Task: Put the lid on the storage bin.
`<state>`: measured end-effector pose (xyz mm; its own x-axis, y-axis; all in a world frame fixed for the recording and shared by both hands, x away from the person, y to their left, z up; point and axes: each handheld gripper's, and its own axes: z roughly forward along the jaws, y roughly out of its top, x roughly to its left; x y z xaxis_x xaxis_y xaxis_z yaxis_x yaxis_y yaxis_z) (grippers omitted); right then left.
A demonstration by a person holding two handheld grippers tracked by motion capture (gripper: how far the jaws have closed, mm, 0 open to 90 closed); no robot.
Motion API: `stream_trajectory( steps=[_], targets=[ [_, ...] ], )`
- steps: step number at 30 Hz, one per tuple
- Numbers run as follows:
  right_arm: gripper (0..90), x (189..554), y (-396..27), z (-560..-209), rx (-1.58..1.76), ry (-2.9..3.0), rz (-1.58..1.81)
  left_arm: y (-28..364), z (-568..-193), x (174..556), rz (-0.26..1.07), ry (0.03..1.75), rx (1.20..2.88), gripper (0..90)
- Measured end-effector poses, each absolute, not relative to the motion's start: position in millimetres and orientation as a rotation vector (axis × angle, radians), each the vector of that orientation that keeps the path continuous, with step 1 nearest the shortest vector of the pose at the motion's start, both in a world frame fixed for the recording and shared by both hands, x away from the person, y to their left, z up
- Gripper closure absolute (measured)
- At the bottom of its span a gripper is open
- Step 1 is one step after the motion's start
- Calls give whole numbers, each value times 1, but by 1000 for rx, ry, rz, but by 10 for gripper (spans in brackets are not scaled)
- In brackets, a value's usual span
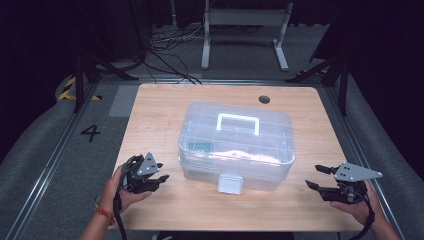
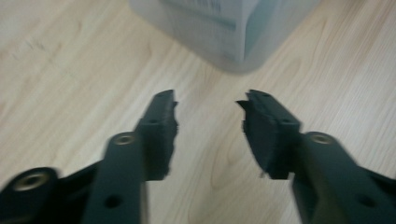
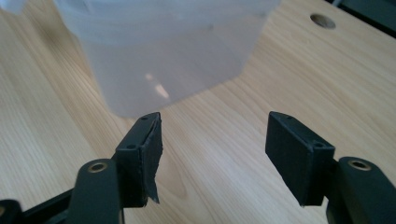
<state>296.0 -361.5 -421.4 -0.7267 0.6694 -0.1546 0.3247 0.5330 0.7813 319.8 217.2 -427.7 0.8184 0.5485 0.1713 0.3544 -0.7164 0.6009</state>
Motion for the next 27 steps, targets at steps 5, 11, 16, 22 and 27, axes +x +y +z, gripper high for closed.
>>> stream_trajectory(
  steps=[5, 11, 16, 22, 27],
  targets=[
    [358, 297, -378, -437, 879, 2317, 1034, 223, -447, 312, 423, 708, 2452, 366],
    [332, 301, -403, -460, 1017, 2291, 1053, 230, -462, 305, 386, 760, 2447, 240],
    [295, 300, -419, -478, 1132, 2243, 1033, 240, -473, 302, 289, 829, 2381, 153],
    [257, 301, -426, -487, 1204, 2204, 1009, 247, -483, 294, 320, 858, 2253, 155],
    [220, 305, -426, -488, 1220, 2217, 994, 247, -483, 293, 324, 866, 2252, 157]
  ],
)
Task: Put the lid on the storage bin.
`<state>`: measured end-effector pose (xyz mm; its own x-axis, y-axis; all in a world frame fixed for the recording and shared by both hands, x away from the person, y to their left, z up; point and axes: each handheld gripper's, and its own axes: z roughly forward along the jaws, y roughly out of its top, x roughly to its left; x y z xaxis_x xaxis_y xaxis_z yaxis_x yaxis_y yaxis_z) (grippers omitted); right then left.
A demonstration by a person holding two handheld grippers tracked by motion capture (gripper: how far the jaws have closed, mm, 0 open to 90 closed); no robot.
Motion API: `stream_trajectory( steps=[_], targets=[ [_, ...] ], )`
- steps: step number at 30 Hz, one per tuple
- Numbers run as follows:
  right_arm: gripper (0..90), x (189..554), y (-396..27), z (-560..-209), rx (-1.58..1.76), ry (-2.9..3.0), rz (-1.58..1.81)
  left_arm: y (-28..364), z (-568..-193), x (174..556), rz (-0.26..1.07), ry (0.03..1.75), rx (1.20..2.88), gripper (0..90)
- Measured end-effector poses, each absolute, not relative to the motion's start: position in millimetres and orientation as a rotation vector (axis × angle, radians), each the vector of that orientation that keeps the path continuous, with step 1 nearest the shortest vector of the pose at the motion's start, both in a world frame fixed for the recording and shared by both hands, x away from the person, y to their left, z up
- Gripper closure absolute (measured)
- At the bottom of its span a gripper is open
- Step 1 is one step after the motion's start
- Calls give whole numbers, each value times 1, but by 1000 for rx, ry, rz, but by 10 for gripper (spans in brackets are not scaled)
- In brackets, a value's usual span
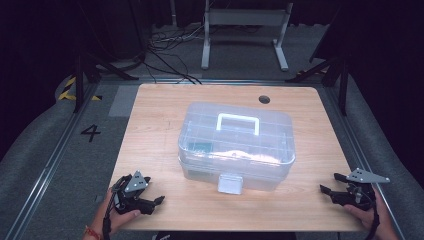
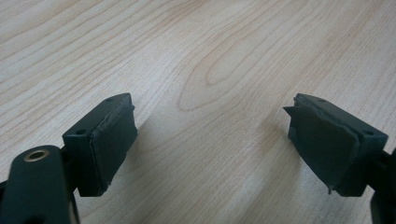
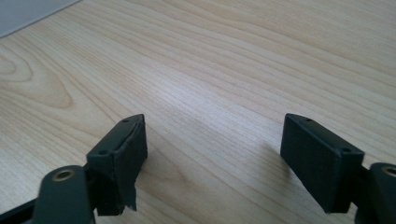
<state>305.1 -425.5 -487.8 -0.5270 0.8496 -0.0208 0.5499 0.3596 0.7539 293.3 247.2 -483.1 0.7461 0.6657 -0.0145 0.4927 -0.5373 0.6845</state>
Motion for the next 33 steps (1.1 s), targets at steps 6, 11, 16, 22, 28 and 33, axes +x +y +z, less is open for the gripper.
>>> stream_trajectory(
  steps=[6, 11, 16, 22, 28, 33],
  targets=[
    [210, 305, -425, -488, 1260, 2206, 989, 247, -483, 293, 321, 869, 2254, 151],
    [210, 305, -425, -488, 1267, 2209, 993, 247, -483, 294, 324, 866, 2252, 148],
    [210, 305, -426, -488, 1268, 2209, 993, 247, -483, 294, 324, 868, 2251, 144],
    [210, 305, -425, -488, 1267, 2209, 992, 247, -483, 294, 327, 874, 2249, 144],
    [210, 305, -425, -488, 1268, 2207, 991, 247, -483, 294, 327, 873, 2250, 143],
    [210, 305, -426, -488, 1267, 2207, 991, 247, -483, 294, 327, 873, 2250, 143]
  ],
)
